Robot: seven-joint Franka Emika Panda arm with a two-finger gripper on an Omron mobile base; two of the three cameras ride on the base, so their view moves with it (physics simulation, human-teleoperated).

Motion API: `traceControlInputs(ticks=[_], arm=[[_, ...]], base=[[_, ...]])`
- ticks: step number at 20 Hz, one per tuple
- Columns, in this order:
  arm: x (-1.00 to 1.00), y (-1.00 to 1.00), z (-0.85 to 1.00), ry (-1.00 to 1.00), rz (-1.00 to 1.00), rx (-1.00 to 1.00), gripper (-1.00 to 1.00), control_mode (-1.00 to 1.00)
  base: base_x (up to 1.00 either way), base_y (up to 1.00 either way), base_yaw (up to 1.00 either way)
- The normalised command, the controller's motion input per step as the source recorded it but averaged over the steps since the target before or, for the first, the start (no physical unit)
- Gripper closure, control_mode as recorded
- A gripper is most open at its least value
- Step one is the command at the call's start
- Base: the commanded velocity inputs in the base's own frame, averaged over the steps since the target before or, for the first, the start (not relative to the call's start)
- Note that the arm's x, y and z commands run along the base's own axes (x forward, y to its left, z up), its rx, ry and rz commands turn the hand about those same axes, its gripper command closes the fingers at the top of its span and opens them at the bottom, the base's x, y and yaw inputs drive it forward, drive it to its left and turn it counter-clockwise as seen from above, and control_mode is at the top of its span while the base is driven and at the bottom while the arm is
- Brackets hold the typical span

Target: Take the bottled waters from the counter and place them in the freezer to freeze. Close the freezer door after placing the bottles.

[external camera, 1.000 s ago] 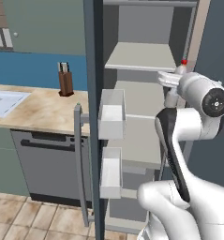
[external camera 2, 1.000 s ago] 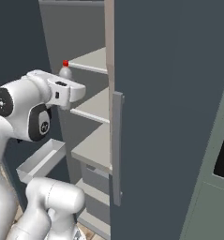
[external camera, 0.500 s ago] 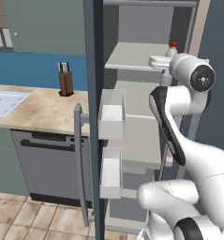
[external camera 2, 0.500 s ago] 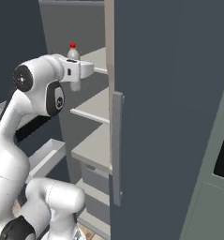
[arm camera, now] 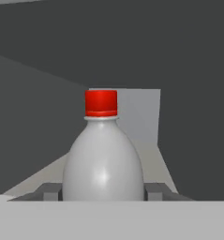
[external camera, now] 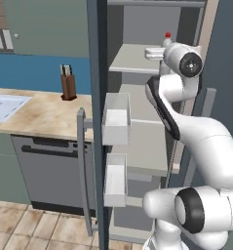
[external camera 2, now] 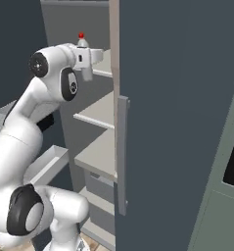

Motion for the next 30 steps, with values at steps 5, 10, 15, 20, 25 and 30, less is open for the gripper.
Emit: traceControlInputs(ticks=[5,10,15,20,25,30], arm=[[0.7,0.0,0.27,0.0,0.0,-0.04,1.0,-1.0],[0.73,0.0,0.03,0.02,0.0,0.05,1.0,-1.0],[0.66,-0.01,-0.01,0.01,0.0,0.09,1.0,-1.0],[0.56,-0.01,-0.18,0.0,0.0,0.01,1.0,-1.0],[0.34,-0.02,-0.45,-0.02,0.0,0.0,1.0,-1.0],[0.24,-0.12,-0.41,-0.09,0.0,0.0,1.0,-1.0]], base=[[0.0,0.0,0.0],[0.0,0.0,0.0],[0.0,0.0,0.0],[0.0,0.0,0.0],[0.0,0.0,0.0],[0.0,0.0,0.0]])
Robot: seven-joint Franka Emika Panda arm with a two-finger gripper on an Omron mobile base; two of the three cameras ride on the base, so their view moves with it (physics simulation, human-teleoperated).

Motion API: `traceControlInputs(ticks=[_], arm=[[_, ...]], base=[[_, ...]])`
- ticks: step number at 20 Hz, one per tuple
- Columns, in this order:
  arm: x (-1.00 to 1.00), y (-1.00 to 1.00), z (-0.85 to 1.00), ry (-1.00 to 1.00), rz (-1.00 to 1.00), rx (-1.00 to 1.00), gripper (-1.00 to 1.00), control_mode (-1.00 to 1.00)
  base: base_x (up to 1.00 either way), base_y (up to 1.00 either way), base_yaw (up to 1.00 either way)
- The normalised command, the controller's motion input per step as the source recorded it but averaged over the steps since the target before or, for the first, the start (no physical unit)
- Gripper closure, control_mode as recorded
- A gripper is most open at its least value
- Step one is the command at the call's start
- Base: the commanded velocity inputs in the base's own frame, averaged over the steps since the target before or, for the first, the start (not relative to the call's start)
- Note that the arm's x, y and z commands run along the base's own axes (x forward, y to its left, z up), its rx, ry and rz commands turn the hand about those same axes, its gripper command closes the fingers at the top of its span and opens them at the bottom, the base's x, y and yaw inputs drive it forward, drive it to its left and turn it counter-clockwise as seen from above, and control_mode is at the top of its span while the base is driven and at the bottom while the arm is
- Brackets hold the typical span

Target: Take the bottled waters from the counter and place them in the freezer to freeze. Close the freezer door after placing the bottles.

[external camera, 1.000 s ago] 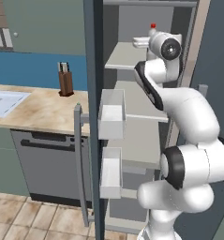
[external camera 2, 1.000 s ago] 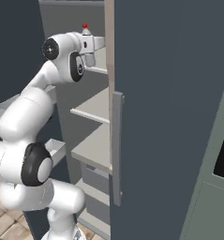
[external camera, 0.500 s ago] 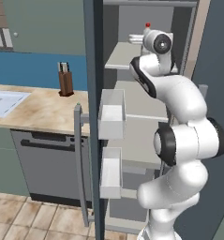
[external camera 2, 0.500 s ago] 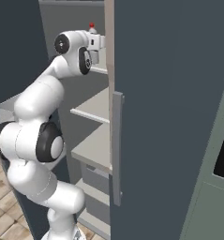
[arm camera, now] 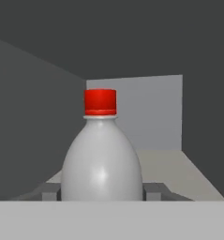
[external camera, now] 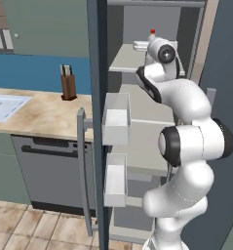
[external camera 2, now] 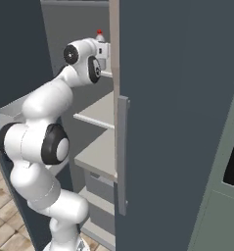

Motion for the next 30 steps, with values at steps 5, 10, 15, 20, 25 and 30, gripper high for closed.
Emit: traceControlInputs(ticks=[5,10,15,20,25,30], arm=[[0.29,-0.05,-0.3,-0.05,0.0,0.01,1.0,-1.0],[0.36,-0.11,-0.38,0.0,0.0,0.0,1.0,-1.0],[0.43,-0.13,-0.34,-0.01,0.0,0.01,1.0,-1.0],[0.25,-0.05,-0.19,-0.15,0.0,0.03,1.0,-1.0],[0.04,0.0,-0.03,-0.03,0.0,0.03,1.0,-1.0],[0.0,0.0,-0.17,0.06,0.0,0.01,1.0,-1.0]], base=[[0.0,0.0,0.0],[0.0,0.0,0.0],[0.0,0.0,0.0],[0.0,0.0,0.0],[0.0,0.0,0.0],[0.0,0.0,0.0]])
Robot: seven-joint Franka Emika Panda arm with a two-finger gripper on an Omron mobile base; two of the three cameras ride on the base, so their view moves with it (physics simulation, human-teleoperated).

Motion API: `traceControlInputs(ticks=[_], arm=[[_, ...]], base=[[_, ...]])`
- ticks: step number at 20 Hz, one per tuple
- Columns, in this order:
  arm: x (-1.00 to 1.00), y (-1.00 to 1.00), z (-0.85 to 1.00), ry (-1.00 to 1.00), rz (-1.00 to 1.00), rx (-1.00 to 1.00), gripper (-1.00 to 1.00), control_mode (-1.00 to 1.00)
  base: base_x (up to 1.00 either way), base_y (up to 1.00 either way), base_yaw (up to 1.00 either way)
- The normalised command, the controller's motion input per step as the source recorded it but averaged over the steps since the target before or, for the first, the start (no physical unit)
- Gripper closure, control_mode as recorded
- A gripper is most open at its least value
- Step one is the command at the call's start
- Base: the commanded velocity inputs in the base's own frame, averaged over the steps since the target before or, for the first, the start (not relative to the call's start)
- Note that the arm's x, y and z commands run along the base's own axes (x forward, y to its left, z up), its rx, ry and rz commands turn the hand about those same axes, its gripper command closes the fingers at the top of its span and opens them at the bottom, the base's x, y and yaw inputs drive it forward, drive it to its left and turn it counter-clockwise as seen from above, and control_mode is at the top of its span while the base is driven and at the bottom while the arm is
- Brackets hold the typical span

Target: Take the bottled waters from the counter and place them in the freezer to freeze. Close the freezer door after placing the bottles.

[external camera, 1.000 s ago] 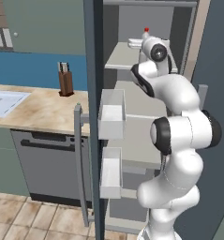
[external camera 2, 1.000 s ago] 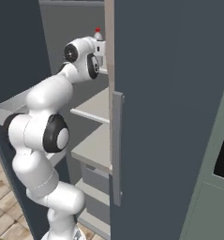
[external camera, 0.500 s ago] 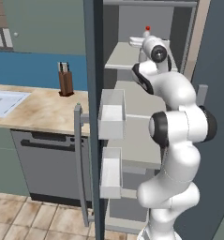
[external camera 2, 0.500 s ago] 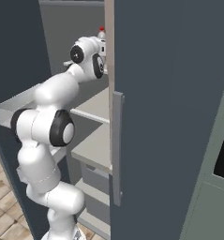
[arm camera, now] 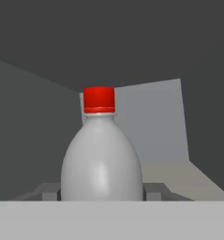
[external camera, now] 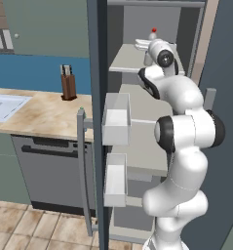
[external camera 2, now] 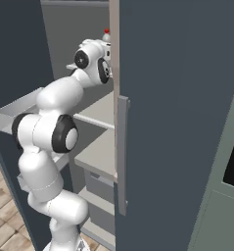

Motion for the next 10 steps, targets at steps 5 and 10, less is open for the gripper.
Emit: traceControlInputs(ticks=[5,10], arm=[[0.0,0.01,-0.54,0.06,0.0,-0.08,1.0,-1.0],[0.0,0.0,-0.22,0.05,0.0,-0.04,1.0,-1.0]], base=[[0.0,0.0,0.0],[0.0,0.0,0.0]])
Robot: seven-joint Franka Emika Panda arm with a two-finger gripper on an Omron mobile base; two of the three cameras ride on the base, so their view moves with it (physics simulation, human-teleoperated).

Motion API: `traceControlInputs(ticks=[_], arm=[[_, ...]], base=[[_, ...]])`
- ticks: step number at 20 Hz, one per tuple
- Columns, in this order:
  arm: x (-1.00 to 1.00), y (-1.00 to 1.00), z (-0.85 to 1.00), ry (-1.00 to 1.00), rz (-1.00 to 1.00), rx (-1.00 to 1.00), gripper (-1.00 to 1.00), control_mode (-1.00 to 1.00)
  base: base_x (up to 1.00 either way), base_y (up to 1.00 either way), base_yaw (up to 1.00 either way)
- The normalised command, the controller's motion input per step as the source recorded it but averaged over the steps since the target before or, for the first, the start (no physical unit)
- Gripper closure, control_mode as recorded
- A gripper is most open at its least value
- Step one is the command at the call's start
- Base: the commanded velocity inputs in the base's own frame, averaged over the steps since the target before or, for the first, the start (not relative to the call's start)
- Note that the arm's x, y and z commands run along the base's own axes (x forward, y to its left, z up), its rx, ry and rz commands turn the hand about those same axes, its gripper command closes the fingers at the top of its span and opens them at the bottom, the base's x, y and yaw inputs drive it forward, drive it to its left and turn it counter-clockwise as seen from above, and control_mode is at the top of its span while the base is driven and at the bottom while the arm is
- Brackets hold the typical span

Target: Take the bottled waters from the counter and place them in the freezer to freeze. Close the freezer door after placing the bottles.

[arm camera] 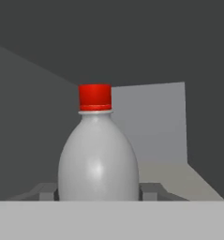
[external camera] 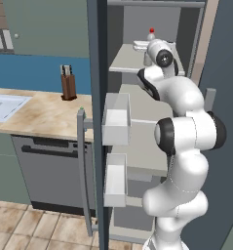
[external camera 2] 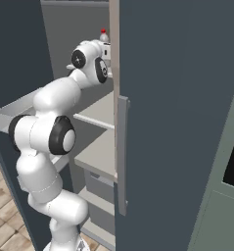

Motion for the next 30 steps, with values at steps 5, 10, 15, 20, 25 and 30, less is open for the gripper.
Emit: traceControlInputs(ticks=[5,10,15,20,25,30], arm=[[0.0,0.0,0.0,0.0,0.0,0.0,1.0,-1.0],[0.0,0.0,0.0,0.0,0.0,0.0,-1.0,-1.0],[0.0,0.0,0.0,0.0,0.0,0.0,-1.0,-1.0],[-0.09,0.0,0.0,0.0,0.0,0.0,-1.0,-1.0],[-0.57,0.0,0.26,0.0,0.0,0.0,-1.0,-1.0],[-0.79,0.0,0.4,0.11,0.0,0.02,-1.0,-1.0]], base=[[0.0,0.0,0.0],[0.0,0.0,0.0],[0.0,0.0,0.0],[0.0,0.0,0.0],[0.0,0.0,0.0],[0.0,0.0,0.0]])
